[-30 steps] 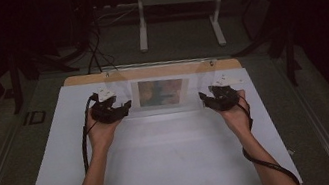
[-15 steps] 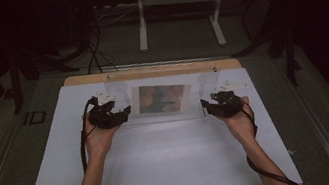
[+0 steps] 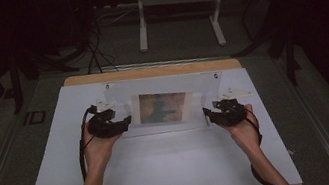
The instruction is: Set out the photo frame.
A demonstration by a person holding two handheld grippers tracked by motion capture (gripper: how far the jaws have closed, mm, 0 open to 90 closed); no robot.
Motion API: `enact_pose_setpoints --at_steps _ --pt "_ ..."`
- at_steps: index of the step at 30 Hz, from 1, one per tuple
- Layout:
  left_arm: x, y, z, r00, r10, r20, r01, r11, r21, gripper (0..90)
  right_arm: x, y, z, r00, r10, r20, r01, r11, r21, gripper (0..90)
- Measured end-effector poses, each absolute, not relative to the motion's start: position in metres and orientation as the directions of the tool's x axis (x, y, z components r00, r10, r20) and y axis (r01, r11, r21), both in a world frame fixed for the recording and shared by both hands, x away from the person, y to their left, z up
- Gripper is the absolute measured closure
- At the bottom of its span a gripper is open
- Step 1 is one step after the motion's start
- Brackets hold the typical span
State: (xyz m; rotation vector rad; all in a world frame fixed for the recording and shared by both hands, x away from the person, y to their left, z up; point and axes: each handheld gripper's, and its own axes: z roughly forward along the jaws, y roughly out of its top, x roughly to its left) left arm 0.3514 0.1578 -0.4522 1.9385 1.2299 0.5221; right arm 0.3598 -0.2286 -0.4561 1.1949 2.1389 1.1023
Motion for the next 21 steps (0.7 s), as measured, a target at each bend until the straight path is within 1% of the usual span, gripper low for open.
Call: enact_pose_setpoints --at_steps 7,10,17,21 --pt "0.3492 0.1586 -0.4536 0.453 0.887 -0.088 0.606 -0.234 0.761 36.2 0.3535 -0.2291 -0.4527 -0.522 0.853 0.003 0.503 0.305 0.809 51.3" --pt "0.3505 0.1586 -0.4564 0.454 0.886 -0.090 0.597 -0.228 0.769 36.2 0.3565 -0.2291 -0.4557 -0.521 0.853 0.017 0.523 0.304 0.796 51.2" --pt "0.3543 0.1609 -0.4581 0.463 0.881 -0.095 0.580 -0.221 0.784 36.3 0.3614 -0.2316 -0.4565 -0.523 0.851 0.048 0.524 0.277 0.805 51.2" --pt "0.3553 0.1629 -0.4590 0.466 0.877 -0.116 0.577 -0.202 0.791 36.5 0.3616 -0.2313 -0.4575 -0.513 0.856 0.057 0.525 0.261 0.810 51.1"
